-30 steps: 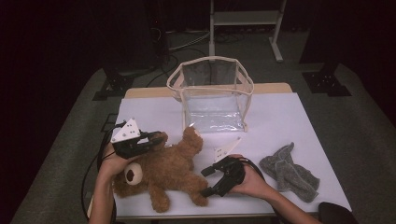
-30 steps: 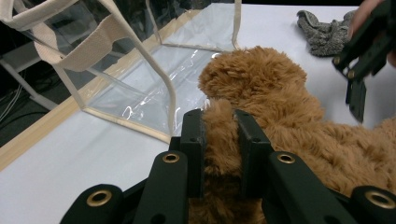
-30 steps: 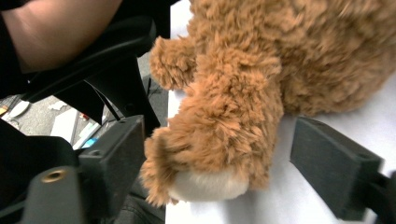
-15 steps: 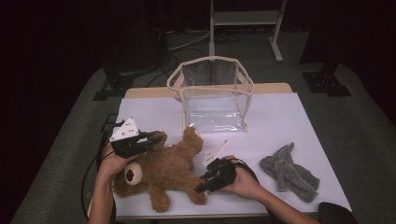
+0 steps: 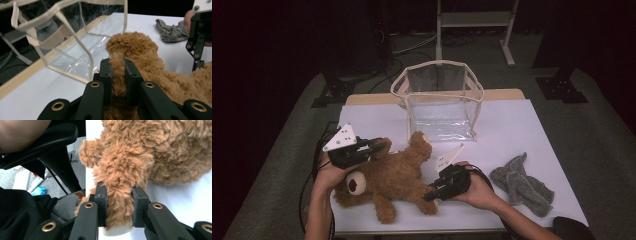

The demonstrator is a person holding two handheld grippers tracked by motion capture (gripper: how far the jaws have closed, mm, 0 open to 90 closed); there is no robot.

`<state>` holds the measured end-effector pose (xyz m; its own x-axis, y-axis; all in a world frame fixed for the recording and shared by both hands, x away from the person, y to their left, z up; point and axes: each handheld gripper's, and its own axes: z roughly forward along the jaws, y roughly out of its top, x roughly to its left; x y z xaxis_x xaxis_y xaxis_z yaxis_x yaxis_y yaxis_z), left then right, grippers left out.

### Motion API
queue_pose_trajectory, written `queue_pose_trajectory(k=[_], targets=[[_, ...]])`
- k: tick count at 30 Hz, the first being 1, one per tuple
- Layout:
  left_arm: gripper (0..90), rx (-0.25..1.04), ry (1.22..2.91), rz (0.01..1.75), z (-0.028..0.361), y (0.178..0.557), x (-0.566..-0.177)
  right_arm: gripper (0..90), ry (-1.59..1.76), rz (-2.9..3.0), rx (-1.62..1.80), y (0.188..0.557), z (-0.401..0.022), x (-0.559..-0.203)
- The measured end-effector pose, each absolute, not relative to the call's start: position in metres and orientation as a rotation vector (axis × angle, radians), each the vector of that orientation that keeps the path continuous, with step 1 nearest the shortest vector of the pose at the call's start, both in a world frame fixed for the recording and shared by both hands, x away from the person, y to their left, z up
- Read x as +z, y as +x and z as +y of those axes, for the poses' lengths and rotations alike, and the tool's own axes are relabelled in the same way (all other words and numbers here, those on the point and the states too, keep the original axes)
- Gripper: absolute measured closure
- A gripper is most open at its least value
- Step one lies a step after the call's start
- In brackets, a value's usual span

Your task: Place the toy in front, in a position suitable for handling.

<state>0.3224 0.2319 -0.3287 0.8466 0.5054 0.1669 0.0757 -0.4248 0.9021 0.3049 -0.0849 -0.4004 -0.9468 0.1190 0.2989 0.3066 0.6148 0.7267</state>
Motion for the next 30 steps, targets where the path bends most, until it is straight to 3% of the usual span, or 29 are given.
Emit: queue_pose_trajectory(k=[9,18,24,30], targets=[[79.8,0.581,1.961,0.322,0.207,0.308,-0.295,71.4,-0.359,-2.608,-1.360,0.294,-0.125,-0.362],[79.8,0.520,1.990,0.139,0.140,0.314,-0.274,71.3,-0.425,-2.672,-1.377,0.268,-0.185,-0.339],[79.7,0.434,2.030,0.063,0.091,0.326,-0.285,71.1,-0.562,-2.670,-1.358,0.253,-0.228,-0.349],[79.2,0.315,2.112,0.024,0.044,0.346,-0.322,70.9,-0.719,-2.657,-1.314,0.247,-0.259,-0.384]])
